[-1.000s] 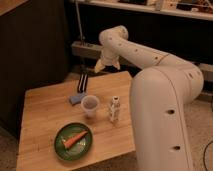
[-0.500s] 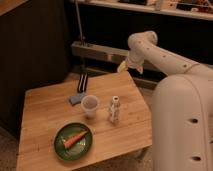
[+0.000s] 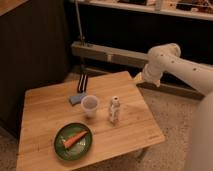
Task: Move the arm in a circular motion
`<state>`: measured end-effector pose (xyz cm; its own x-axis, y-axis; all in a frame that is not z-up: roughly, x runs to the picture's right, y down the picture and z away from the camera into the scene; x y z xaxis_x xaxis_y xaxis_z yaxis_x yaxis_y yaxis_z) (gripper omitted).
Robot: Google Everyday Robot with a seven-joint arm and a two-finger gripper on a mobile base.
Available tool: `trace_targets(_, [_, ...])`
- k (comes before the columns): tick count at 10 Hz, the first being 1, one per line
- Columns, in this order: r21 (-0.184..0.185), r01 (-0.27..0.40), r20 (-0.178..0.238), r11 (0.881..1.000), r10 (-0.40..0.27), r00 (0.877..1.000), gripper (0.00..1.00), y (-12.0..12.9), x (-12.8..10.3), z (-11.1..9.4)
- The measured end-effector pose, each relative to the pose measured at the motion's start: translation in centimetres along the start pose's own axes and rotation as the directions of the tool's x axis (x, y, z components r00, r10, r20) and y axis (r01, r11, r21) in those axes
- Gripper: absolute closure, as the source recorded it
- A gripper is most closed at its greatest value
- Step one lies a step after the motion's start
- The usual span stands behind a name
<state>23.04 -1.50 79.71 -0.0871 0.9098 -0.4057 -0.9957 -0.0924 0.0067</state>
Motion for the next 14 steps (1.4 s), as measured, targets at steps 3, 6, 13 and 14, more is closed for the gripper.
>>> trace_targets(3, [0.048,0.036,-0.043,0.998,-0.034,0.998,0.20,3.0,7.1,-1.1])
trace_targets(6, [0.127,0.132,-0.139,0.983,-0.114,0.984,0.20,7.8,13.6,-2.9])
trace_targets(13, [0.103,0.458,-0.233,0.883,-0.426,0.874,0.20,20.1,22.4,-9.3])
trace_targets(14, [0.043,0.490,-0.194,0.870,-0.474,0.859,0.20,22.9,21.7,-9.1])
